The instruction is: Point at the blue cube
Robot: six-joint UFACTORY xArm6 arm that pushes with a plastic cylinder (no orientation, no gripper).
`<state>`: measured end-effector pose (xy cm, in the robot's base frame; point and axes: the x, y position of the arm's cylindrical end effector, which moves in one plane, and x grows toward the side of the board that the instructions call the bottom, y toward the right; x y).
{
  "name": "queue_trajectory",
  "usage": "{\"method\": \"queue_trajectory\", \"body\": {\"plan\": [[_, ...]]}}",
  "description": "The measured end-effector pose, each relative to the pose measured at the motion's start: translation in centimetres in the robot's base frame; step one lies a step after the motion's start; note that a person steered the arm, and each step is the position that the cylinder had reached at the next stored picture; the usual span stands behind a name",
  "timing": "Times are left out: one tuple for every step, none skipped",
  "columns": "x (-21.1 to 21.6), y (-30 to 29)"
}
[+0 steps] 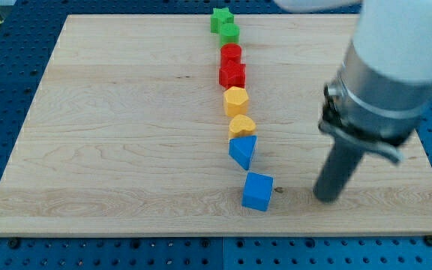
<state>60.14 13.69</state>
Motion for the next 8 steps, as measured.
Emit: {"method": "queue_trajectory", "body": {"plan": [[1.4, -0.1], [1.4, -0.1], [0.4, -0.9], [-1.3, -1.3], [-1.4, -3.0], [-1.4, -4.5], [-1.4, -5.1], [-1.4, -5.3]]}}
